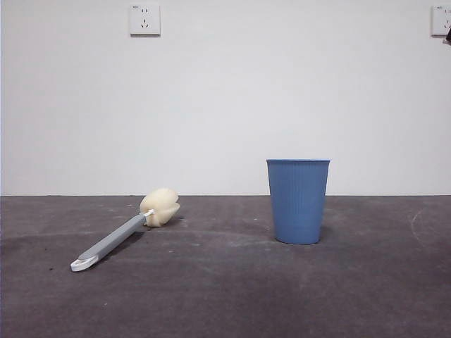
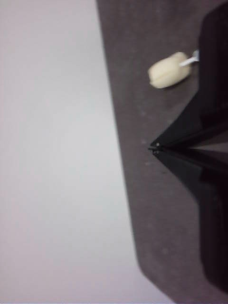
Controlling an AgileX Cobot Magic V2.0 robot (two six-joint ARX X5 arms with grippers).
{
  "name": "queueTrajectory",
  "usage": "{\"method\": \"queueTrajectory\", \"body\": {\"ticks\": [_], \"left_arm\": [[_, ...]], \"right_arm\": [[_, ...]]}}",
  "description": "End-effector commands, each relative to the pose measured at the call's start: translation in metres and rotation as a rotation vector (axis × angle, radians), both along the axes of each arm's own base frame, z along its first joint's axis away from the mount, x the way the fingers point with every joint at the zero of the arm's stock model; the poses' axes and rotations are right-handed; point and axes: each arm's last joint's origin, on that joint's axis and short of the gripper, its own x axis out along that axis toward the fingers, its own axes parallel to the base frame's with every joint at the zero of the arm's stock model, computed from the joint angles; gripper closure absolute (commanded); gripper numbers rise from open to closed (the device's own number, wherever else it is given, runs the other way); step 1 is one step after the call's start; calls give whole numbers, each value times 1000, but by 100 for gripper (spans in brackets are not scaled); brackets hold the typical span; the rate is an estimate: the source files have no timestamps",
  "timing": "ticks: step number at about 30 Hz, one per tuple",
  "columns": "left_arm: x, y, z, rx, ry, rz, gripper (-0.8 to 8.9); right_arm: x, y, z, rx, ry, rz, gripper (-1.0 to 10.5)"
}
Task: Pick up the cup brush,pick up the cup,insert the brush into the cup,clean the cup,put the cup brush back,put the cup back to the fixed position on the table
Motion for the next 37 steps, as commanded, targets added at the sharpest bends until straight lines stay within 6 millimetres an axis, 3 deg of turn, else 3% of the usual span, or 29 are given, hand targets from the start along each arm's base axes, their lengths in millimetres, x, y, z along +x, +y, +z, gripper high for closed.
{"method": "queueTrajectory", "body": {"ticks": [1, 10, 17, 37], "left_arm": [[-2, 1, -20, 6, 6, 3, 817], [-8, 1, -63, -19, 62, 2, 817], [-10, 1, -84, -60, 226, 7, 817], [-10, 1, -83, -84, 225, 8, 817]], "right_arm": [[0, 0, 1, 1, -10, 3, 946], [0, 0, 1, 1, -10, 3, 946], [0, 0, 1, 1, -10, 3, 946], [0, 0, 1, 1, -10, 2, 946]]}}
